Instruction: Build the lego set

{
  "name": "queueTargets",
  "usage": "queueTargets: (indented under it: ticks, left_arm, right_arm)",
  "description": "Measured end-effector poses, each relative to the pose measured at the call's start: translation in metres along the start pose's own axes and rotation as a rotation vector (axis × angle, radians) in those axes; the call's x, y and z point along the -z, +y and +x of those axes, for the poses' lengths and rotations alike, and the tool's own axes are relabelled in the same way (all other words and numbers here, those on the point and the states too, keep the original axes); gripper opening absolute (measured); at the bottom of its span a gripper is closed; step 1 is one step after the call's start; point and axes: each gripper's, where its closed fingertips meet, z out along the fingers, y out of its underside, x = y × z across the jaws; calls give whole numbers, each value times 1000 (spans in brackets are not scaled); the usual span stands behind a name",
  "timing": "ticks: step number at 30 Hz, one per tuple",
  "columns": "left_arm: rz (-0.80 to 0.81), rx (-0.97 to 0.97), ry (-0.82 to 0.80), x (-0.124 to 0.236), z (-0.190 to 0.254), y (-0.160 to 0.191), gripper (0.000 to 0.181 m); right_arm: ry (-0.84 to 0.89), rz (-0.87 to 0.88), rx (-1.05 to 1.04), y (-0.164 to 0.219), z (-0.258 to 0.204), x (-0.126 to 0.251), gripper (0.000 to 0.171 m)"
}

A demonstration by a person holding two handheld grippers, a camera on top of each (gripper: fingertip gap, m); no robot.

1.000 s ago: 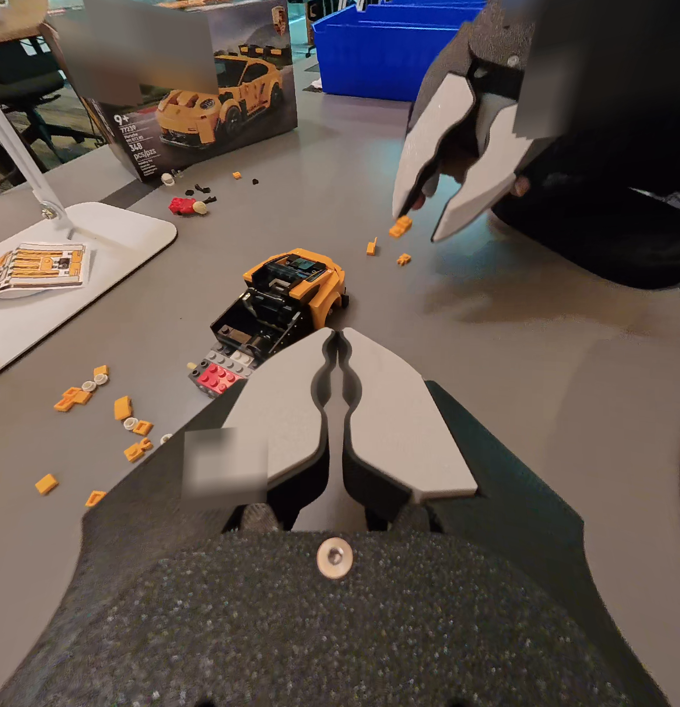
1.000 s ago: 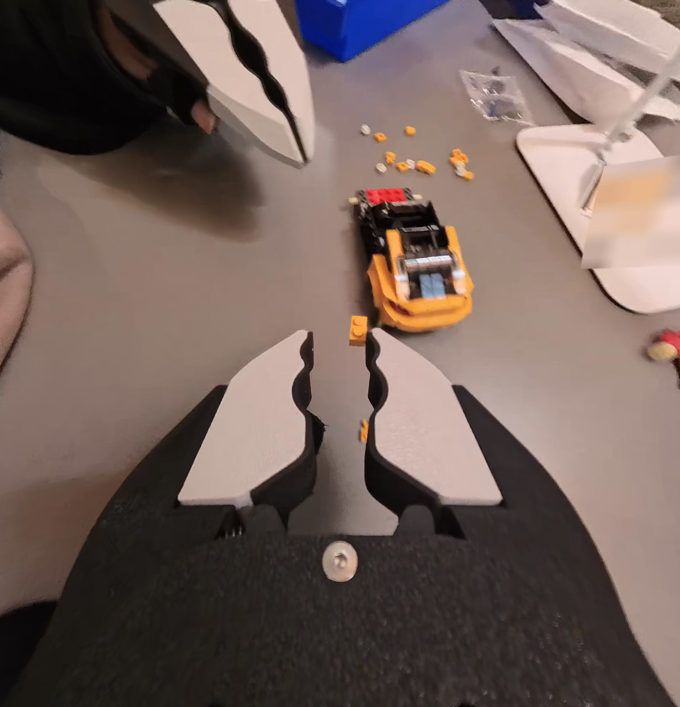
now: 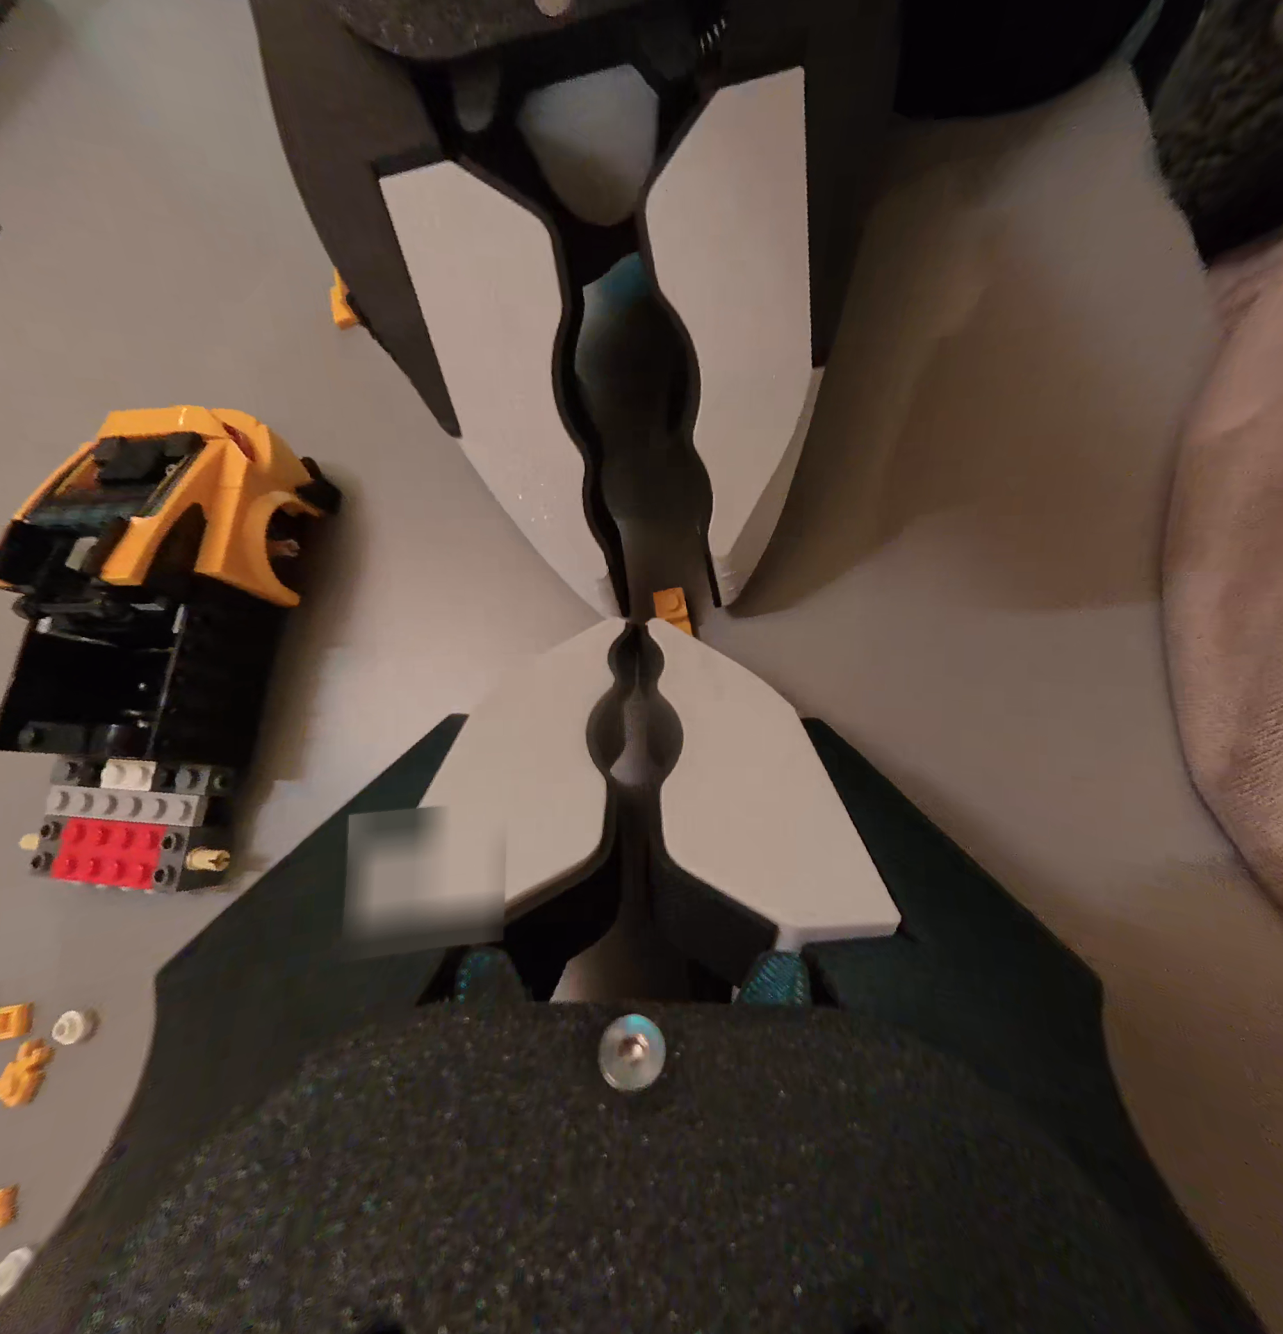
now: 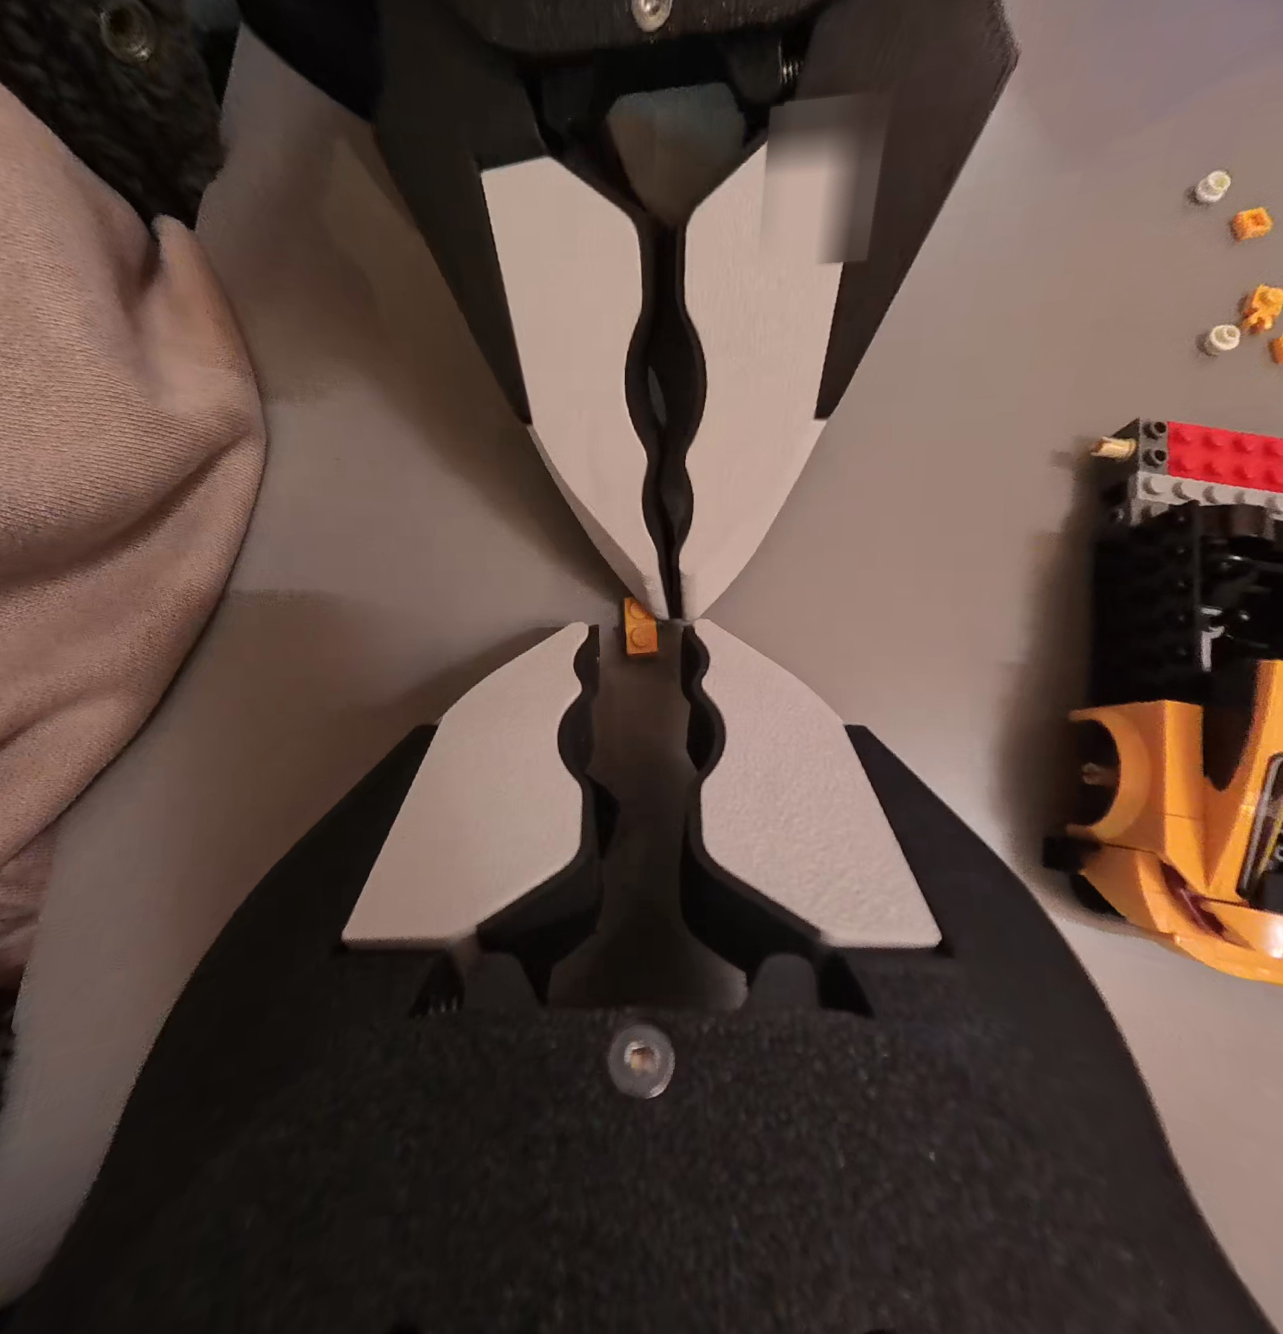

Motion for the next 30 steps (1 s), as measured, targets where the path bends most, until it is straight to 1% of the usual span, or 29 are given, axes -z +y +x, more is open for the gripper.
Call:
queueTargets:
  ticks: [4,7,10,12,13,15,16,18,21,24,26,29,30]
  left_arm:
    - [-4,-31,-25,0,-1,-1,0]
    - [31,3,-15,3,-3,-5,0]
    - [36,9,-5,5,-2,-5,0]
    - [46,9,12,7,0,-7,0]
    - [55,10,36,7,3,-8,7]
    - [65,20,79,8,9,-11,20]
    - [60,15,77,8,10,-11,22]
    - [36,-6,54,5,9,-9,21]
    - [4,-19,35,1,8,-5,17]
    - [-20,-31,26,-2,7,-2,8]
    - [-21,-37,21,-3,6,-3,7]
    - [-21,-32,15,-5,2,-4,7]
    - [-21,-33,12,-6,1,-4,7]
  right_arm:
    - [33,11,-3,0,7,9,23]
    - [124,7,-45,11,25,35,22]
    - [249,-64,-125,44,47,68,21]
    - [298,-132,-183,72,53,85,20]
    - [313,-154,-208,82,54,90,20]
    - [324,-171,-251,96,55,93,20]
    - [327,-169,-262,98,55,93,20]
    - [348,-157,-276,100,61,92,20]
    - [334,-141,-309,101,69,89,19]
    - [292,-135,-317,101,70,85,17]
    - [278,-132,-324,101,72,85,16]
    - [244,-127,-334,99,71,83,8]
    - [236,-124,-332,98,71,82,8]
